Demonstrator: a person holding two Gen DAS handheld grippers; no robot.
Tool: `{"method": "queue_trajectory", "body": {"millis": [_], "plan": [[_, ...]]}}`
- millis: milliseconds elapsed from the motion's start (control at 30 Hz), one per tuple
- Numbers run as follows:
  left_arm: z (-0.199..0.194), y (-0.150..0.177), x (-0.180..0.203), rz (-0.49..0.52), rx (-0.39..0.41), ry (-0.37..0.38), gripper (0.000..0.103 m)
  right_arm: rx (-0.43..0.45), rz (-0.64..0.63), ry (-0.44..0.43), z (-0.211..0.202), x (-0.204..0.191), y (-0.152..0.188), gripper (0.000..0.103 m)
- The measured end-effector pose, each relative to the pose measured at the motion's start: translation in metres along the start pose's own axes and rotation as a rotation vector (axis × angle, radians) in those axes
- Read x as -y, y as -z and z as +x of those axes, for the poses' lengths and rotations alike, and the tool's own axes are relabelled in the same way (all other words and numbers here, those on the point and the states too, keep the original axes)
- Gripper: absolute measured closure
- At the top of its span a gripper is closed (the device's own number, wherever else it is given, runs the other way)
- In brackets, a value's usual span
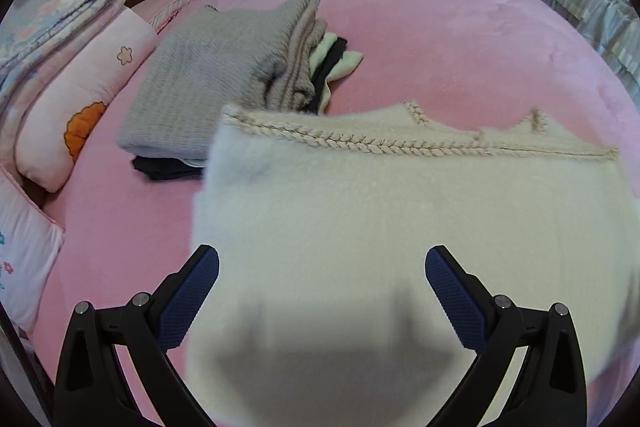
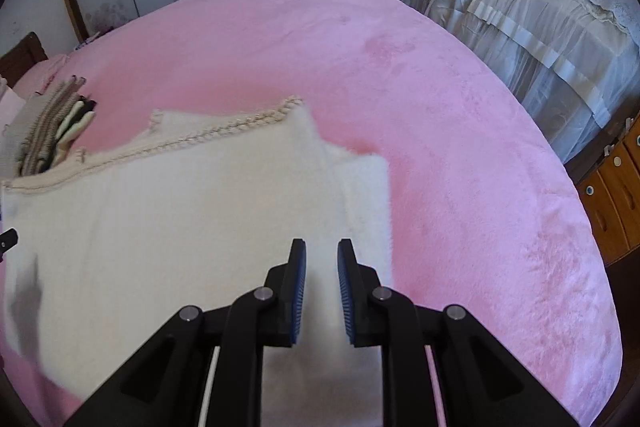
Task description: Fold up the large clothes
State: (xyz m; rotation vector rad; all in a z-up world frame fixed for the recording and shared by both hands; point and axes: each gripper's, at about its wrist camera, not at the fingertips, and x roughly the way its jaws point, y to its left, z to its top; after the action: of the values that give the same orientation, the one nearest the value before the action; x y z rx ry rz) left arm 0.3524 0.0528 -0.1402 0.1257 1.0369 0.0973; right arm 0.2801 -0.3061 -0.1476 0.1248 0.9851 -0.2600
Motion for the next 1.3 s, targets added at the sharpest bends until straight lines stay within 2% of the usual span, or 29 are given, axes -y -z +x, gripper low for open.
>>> {"method": "queue_trajectory", "body": {"millis": [133, 200, 400, 600, 733, 833, 933, 1100, 1233, 1300], "plan": [[-0.067, 0.01, -0.018, 0.003, 0.038, 0.028, 0.0, 0.052, -0.026, -0.098, -0.056, -0.024, 0.006, 0.071], [-0.101, 0.015, -0.029, -0.006, 0.066, 0.047, 0.0, 0.087, -0.047, -0.118, -0.08, -0.035, 0.006, 0.064], [-0.174, 0.033, -0.052, -0.047, 0.13, 0.129, 0.0, 0.178, -0.138, -0.17, -0.144, -0.072, 0.016, 0.064], [-0.197, 0.074, -0.059, -0.103, 0.156, 0.196, 0.0, 0.269, -0.169, -0.228, -0.184, -0.096, 0.041, 0.064], [-0.179, 0.108, -0.057, -0.161, 0.143, 0.261, 0.0, 0.315, -0.147, -0.266, -0.184, -0.103, 0.065, 0.064], [-0.152, 0.132, -0.052, -0.201, 0.133, 0.276, 0.0, 0.363, -0.121, -0.246, -0.17, -0.107, 0.088, 0.064], [-0.114, 0.155, -0.048, -0.245, 0.075, 0.309, 0.0, 0.329, -0.12, -0.247, -0.146, -0.113, 0.107, 0.064], [-0.041, 0.188, -0.048, -0.336, -0.079, 0.436, 0.0, 0.272, -0.185, -0.241, -0.111, -0.128, 0.134, 0.068], [0.005, 0.204, -0.058, -0.429, -0.111, 0.513, 0.0, 0.233, -0.237, -0.253, -0.087, -0.14, 0.145, 0.069], [0.025, 0.21, -0.064, -0.495, -0.126, 0.558, 0.0, 0.214, -0.245, -0.259, -0.075, -0.146, 0.145, 0.072]]}}
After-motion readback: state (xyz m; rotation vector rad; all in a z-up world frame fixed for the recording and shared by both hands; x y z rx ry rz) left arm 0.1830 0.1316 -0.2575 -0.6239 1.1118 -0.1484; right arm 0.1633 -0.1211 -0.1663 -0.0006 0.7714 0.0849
